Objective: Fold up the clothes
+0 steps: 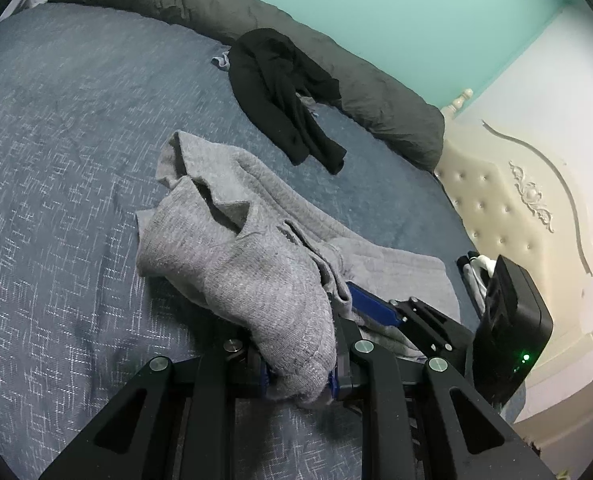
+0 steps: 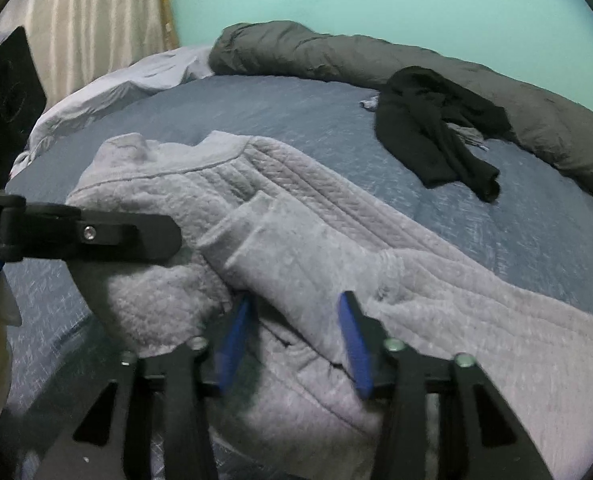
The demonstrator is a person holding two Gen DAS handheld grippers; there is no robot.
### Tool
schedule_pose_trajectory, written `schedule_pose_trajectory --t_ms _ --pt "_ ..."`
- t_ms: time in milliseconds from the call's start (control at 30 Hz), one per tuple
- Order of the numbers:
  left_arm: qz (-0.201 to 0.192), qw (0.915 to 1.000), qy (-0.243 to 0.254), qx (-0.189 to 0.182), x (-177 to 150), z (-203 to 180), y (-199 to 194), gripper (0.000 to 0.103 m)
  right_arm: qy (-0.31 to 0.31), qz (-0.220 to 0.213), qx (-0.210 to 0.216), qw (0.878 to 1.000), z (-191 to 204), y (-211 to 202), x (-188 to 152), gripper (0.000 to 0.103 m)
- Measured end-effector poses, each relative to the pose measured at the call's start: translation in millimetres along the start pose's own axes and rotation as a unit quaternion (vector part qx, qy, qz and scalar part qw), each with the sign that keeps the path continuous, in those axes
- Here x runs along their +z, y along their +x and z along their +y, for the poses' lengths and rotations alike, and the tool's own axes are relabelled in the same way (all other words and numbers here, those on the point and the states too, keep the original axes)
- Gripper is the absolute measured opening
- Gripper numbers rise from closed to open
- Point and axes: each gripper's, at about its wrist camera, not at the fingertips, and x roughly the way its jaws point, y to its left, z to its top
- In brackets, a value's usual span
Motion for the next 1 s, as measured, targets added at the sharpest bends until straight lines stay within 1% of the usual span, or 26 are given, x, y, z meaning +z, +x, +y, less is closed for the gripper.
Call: schedule_pose_trajectory --t_ms 33,100,167,200,367,400,467,567,633,700,833,967,1000 --pt "0.0 1.0 0.0 0.0 -0.1 0.1 0.4 0.021 -0.007 0.001 0.003 1.0 1.6 0.9 0.5 0.029" --pt "0.001 1.0 -0.001 0.001 -0.4 0.4 1.2 0.021 -0.014 0.0 0.009 1.0 2.5 2.2 1.1 0.016" --pt "0.002 1.0 -0.002 0.002 -0.7 0.6 2.0 0.021 0.007 -0.01 0.02 1.0 -5.9 -0.9 1.9 0.011" --pt "0.002 1.0 -0.002 0.002 -0.7 0.9 2.0 0.021 0.021 -0.018 0.026 0.999 -11.5 -4.0 2.4 0.009" --pt "0.001 1.0 -0.004 0.002 0.7 4.1 0.6 0.021 0.082 -0.061 0.047 0.994 -35.2 -27.2 6.0 0.007" --pt "0.001 1.0 -0.006 0.002 0.8 4.8 0.9 0.021 0.093 -0.071 0.049 0.992 -40.7 -32.9 7.1 0.007" --pt "0.001 1.0 -0.005 0.002 1.1 4.7 1.3 0.021 0.132 -0.095 0.059 0.985 -57.1 -51.0 7.2 0.007" --pt "0.0 1.0 -0.002 0.002 1.3 3.5 1.1 0.021 0.194 -0.128 0.069 0.97 -90.2 -78.2 4.7 0.007" --pt "0.0 1.0 -0.003 0.003 1.1 3.0 1.2 0.021 0.235 -0.15 0.075 0.957 -114.2 -96.8 1.7 0.007" --pt "0.0 1.0 -0.003 0.004 1.2 2.4 1.4 0.021 0.277 -0.171 0.076 0.943 -142.3 -115.6 -8.6 0.007" --pt "-0.001 1.0 -0.002 0.004 2.0 0.7 1.3 0.021 0.349 -0.193 0.048 0.916 -184.3 -137.2 -43.5 0.007" --pt "-0.003 1.0 0.002 0.006 2.3 -2.9 1.4 0.021 0.419 -0.211 0.015 0.883 -223.3 -154.9 -81.7 0.007" --pt "-0.003 1.0 0.003 0.006 2.4 -3.7 1.5 0.021 0.43 -0.21 0.009 0.878 -226.9 -154.1 -90.7 0.007"
